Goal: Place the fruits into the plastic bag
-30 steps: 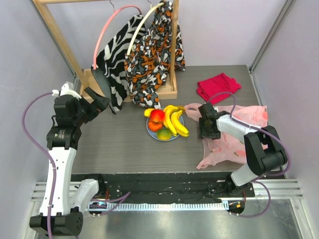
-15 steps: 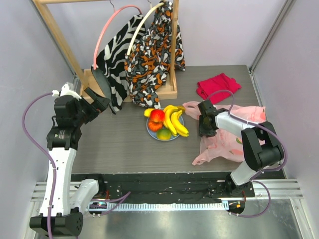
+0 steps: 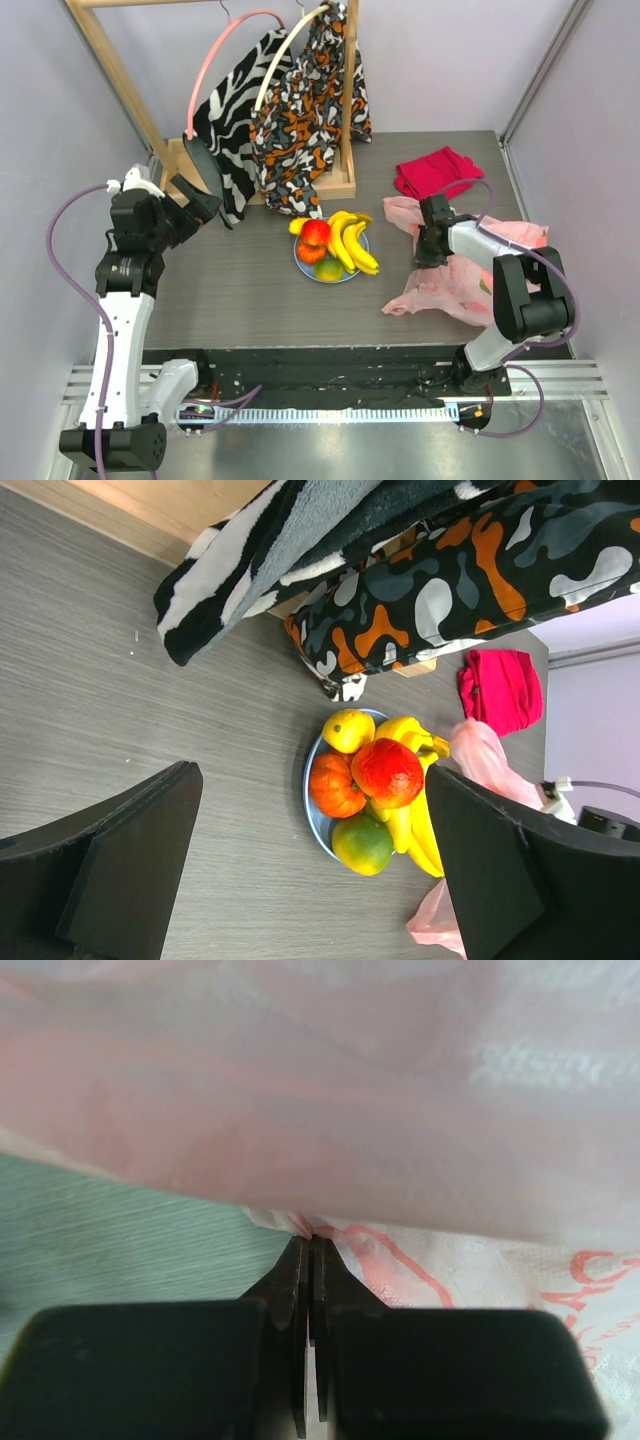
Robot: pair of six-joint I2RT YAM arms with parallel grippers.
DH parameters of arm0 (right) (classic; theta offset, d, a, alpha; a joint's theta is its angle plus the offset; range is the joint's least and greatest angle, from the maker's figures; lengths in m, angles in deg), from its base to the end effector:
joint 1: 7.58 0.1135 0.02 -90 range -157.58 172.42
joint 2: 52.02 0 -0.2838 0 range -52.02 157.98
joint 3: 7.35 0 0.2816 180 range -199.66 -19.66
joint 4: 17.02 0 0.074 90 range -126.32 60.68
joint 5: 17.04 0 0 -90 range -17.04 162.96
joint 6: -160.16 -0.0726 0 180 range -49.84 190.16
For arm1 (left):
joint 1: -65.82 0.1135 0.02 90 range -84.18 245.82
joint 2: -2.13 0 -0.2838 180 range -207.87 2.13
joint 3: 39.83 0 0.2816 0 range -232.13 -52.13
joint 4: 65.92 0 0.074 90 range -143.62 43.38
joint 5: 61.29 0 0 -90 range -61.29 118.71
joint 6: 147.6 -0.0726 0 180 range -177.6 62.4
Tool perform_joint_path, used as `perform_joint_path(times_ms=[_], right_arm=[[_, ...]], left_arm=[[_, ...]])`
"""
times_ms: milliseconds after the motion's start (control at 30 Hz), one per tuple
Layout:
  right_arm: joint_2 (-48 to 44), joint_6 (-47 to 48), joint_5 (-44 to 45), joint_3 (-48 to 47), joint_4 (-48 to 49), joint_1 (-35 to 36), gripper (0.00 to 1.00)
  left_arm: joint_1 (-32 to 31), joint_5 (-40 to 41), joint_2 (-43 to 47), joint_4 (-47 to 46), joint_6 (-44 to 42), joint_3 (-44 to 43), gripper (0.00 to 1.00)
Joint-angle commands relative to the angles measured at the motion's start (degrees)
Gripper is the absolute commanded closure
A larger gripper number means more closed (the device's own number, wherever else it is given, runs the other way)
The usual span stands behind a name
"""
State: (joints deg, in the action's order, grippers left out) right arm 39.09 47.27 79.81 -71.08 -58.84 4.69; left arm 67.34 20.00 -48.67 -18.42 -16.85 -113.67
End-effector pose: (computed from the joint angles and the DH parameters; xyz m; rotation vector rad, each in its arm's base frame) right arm 0.3218 0.0611 0.1312 0.2856 2.7454 -0.0045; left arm 0.2327 -0.0048 0.3833 -0.6420 1.9381 -0.5870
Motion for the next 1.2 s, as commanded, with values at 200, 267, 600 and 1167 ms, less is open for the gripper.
perform_joint_path(times_ms=[200,267,600,1167], right_arm=[[-12.0,-0.22,-2.98,-15.17,0.51,-5.51,0.99],[-12.71,0.13,-4.12,-17.91,0.95,-5.59,0.99],[-12.46,1.09,-12.21,-30.84,9.3,3.42,0.99],[-2.08,1.19,-24.43,-38.57,17.12,26.3,0.99]], left_arm=[[-0.11,-1.65,0.71,-4.87,0.12,-0.69,0.0],[-0.03,-5.85,0.71,-7.5,-1.19,-1.04,0.0],[-0.99,-23.19,-5.35,-17.18,-4.28,-6.48,0.0],[-14.53,-10.89,-8.0,-26.67,8.99,1.15,0.0]])
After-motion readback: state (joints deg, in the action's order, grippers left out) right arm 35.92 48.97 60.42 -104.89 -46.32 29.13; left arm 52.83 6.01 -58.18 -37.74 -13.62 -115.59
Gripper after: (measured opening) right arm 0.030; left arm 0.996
